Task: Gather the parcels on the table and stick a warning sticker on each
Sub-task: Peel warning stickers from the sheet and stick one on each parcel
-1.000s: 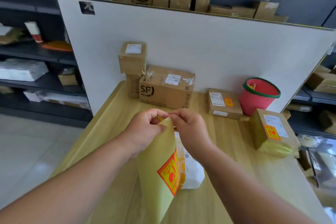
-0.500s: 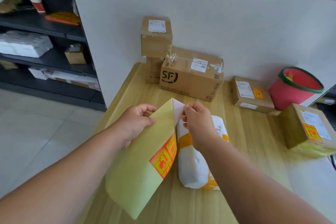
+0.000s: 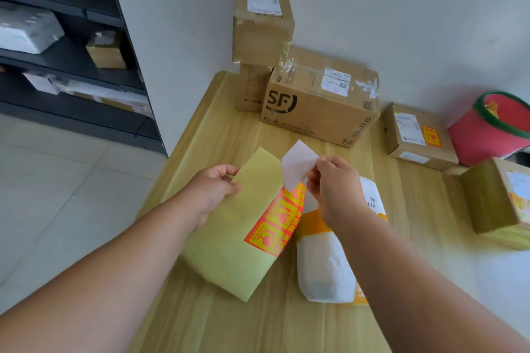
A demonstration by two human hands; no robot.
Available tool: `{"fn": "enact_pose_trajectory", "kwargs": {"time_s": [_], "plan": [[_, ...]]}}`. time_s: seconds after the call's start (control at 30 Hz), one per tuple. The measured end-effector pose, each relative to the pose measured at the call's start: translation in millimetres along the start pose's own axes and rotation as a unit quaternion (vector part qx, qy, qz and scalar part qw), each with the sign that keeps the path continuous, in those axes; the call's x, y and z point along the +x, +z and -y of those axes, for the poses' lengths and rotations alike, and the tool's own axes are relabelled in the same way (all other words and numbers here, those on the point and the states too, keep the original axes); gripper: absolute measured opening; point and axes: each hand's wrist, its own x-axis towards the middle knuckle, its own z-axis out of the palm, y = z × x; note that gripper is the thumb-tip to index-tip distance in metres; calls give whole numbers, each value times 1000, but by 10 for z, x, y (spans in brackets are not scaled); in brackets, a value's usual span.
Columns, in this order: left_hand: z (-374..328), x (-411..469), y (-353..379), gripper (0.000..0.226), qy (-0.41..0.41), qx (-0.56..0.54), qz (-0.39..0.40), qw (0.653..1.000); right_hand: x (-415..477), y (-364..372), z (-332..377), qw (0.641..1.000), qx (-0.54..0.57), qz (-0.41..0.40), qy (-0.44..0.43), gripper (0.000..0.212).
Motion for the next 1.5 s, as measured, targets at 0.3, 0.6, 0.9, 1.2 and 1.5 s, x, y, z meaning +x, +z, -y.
{"fn": "enact_pose_trajectory", "kwargs": {"time_s": [0.3,0.6,0.9,1.2,1.5], "plan": [[225,315,-132,21,-88,-71,-72,991,137,-52,107,989,138,-38,-22,19],[358,605,-109,94,-113,166,-171,965,-4,-290,-161,990,-69,33,-114,18],[-71,-114,761,26,11,44,1,999,-255,-712,-371,975,-166,74,-125,26],[63,-551,1301,15,73,126,-7,989,-384,-1302,-455,951,-239,117,-159,31],[351,-766,1899,15,86,155,-67,982,-323,-1939,-552,931,-266,170,-184,33]]}}
